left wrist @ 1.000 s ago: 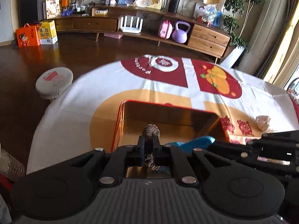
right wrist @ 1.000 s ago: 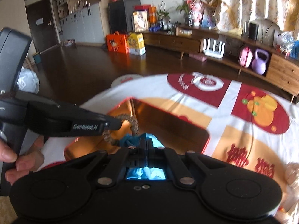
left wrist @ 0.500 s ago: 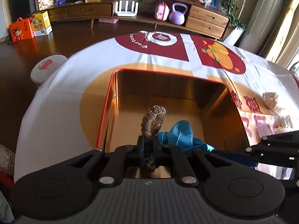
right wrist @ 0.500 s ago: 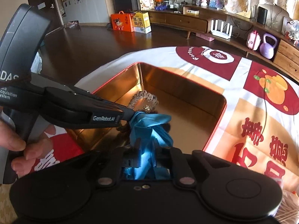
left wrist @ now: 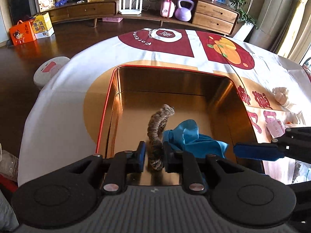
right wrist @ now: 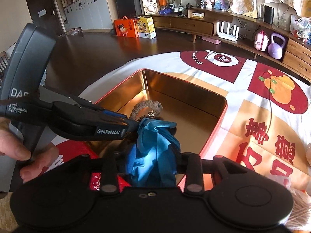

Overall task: Organize soft objects
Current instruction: 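Lower the bracelet into the red tin and open the left tool while the right tool releases the gloves inside, then withdraw both tools from the tin back toward the remaining items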

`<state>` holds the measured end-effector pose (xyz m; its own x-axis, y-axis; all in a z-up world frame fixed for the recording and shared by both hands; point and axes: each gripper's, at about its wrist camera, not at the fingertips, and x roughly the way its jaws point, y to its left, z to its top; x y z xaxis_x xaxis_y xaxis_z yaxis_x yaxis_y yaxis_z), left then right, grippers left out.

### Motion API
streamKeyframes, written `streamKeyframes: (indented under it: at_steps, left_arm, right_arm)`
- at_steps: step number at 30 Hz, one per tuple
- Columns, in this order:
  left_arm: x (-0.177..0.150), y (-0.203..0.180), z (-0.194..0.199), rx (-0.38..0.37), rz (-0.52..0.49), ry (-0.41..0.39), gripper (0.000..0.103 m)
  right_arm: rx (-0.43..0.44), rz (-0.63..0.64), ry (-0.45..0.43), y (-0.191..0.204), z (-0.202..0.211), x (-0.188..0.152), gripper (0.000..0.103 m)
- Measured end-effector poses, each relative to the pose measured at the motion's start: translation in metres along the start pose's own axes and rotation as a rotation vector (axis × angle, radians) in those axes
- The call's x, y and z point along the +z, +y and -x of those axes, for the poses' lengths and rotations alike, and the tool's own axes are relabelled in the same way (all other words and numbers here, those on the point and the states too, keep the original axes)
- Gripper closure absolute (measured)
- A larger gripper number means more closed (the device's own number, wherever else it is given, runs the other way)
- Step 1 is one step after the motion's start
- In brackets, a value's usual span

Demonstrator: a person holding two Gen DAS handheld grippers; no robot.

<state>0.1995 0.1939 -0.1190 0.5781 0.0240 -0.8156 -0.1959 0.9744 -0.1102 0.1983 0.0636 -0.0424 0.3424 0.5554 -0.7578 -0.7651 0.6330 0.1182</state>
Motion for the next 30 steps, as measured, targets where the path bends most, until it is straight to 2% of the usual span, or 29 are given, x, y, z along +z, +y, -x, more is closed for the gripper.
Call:
streamKeyframes:
  at_steps: [1,2,3,4,15,19,25,30]
  left_arm:
    - [0.0,-0.001,0.002,0.001,-0.003,-0.006,0.062]
    - [-0.001,-0.002,0.005,0.004,-0.003,-0.014,0.042]
    - [-0.001,-0.002,0.008,0.012,0.0,-0.028,0.035]
    - [-0.002,-0.002,0.011,0.011,0.005,-0.042,0.032]
    - [-0.004,-0.012,0.049,-0.017,0.02,-0.098,0.032]
    - [-0.006,-0.023,0.068,-0.033,-0.002,-0.136,0.032]
    - [-0.01,-0.047,0.094,-0.062,-0.032,-0.186,0.03]
    - [-0.014,-0.067,0.109,-0.092,-0.044,-0.207,0.026]
  right_arm:
    - [-0.001,-0.003,-0.005,0.0,0.002,0.0,0.067]
    - [-0.011,-0.006,-0.009,0.0,0.005,0.0,0.066]
    - [-0.022,-0.007,-0.013,-0.001,0.008,0.0,0.065]
    - [-0.016,-0.013,-0.019,-0.002,0.011,-0.001,0.065]
    - [-0.019,-0.044,-0.092,-0.009,0.056,-0.005,0.055]
    - [-0.035,-0.058,-0.124,-0.012,0.078,-0.007,0.044]
    - [-0.045,-0.083,-0.167,-0.018,0.109,-0.014,0.037]
    - [-0.056,-0.1,-0.202,-0.024,0.133,-0.023,0.028]
